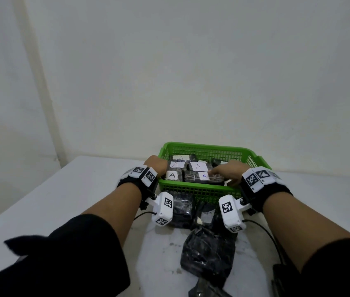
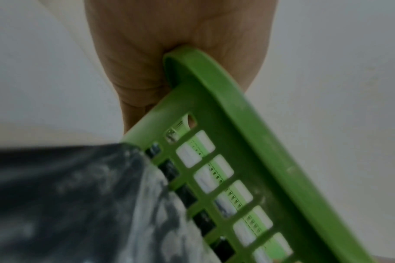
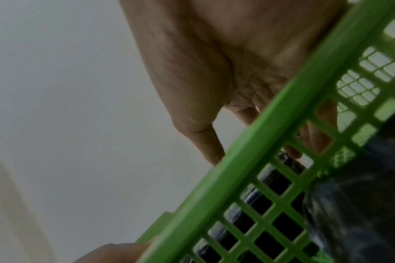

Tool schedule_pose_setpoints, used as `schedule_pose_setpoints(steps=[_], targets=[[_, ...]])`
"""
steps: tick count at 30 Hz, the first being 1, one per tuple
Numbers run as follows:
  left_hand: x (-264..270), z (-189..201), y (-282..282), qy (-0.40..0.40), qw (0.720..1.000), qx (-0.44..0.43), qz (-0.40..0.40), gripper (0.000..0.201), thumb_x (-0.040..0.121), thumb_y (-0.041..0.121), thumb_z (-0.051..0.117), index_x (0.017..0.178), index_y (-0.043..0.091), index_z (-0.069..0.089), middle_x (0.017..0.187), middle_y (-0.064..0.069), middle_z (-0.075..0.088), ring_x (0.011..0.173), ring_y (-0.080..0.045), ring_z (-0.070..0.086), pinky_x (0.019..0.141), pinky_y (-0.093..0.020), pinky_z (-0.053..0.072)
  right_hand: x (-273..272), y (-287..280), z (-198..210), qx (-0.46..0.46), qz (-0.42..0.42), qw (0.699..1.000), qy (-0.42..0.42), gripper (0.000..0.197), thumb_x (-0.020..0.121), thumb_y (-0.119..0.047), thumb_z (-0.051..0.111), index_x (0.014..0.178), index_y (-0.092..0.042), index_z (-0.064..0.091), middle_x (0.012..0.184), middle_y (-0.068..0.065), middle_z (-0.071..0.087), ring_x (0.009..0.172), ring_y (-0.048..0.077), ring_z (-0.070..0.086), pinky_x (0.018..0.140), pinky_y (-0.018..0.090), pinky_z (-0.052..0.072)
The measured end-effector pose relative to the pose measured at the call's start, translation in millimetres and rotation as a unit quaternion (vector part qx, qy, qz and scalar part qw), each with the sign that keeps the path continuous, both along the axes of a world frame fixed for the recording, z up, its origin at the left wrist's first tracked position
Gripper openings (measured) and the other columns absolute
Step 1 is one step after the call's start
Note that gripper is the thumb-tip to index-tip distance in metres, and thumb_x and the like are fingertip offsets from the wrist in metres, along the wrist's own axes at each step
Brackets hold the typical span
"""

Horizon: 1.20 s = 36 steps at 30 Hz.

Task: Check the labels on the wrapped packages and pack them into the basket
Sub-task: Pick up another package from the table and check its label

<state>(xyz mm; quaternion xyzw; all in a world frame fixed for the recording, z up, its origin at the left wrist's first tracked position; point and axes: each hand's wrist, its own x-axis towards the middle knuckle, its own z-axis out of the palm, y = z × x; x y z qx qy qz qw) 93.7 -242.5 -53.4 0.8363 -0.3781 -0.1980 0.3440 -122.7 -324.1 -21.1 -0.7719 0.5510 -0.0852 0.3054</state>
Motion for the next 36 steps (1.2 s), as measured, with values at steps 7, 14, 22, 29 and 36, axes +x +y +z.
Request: schedule_pose_setpoints(steps=[7, 14, 22, 29, 36], targets=[[-6, 36, 27, -0.056, 0.998, -0.004, -0.013, 0.035, 0.096, 0.028, 0.054, 0.068, 0.008, 0.047, 0.067, -0.003, 0.048, 0.058, -0.015, 0.044, 0.05, -0.027, 0.03, -23, 35, 36, -0.088, 0.014, 0.99, -0.11, 0.05, 0.095, -0.038, 0.073, 0.121, 0.005, 0.069, 0.092, 0.012, 0.061, 0.083, 0.026, 0.06, 0.074, 0.03, 0.039], [-11, 69, 75, -0.123, 0.99, -0.019, -0.07, 0.047, 0.098, 0.031, 0.058, 0.133, 0.0, 0.057, 0.129, -0.015, 0.059, 0.119, -0.028, 0.055, 0.098, -0.033, 0.04, -37, 100, 57, -0.103, 0.113, 0.98, -0.131, 0.076, 0.093, -0.042, 0.075, 0.157, -0.018, 0.041, 0.151, 0.007, 0.053, 0.106, 0.021, 0.064, 0.092, 0.033, 0.052], [-6, 87, 151, -0.19, 0.978, 0.045, -0.071, 0.054, 0.096, 0.042, 0.059, 0.13, 0.0, 0.061, 0.137, -0.015, 0.059, 0.125, -0.031, 0.055, 0.095, -0.033, 0.041, -17, 167, 46, -0.123, 0.205, 0.967, -0.087, 0.081, 0.091, -0.042, 0.076, 0.159, -0.022, 0.036, 0.155, 0.001, 0.051, 0.135, 0.021, 0.054, 0.105, 0.03, 0.041], [0, 64, 211, -0.221, 0.946, 0.227, -0.061, 0.074, 0.089, 0.062, 0.059, 0.136, 0.005, 0.055, 0.143, -0.012, 0.055, 0.128, -0.03, 0.052, 0.102, -0.036, 0.042, 21, 201, 19, -0.127, 0.291, 0.948, -0.025, 0.081, 0.093, -0.032, 0.076, 0.161, -0.025, 0.033, 0.161, 0.0, 0.045, 0.144, 0.02, 0.046, 0.113, 0.03, 0.037], [-11, 40, 220, -0.222, 0.917, 0.322, -0.074, 0.069, 0.081, 0.069, 0.064, 0.113, 0.008, 0.064, 0.096, -0.003, 0.059, 0.088, -0.02, 0.054, 0.076, -0.027, 0.041, 69, 213, -3, -0.131, 0.347, 0.927, 0.062, 0.071, 0.094, -0.021, 0.075, 0.157, -0.02, 0.042, 0.158, 0.002, 0.049, 0.142, 0.022, 0.049, 0.111, 0.032, 0.04]])
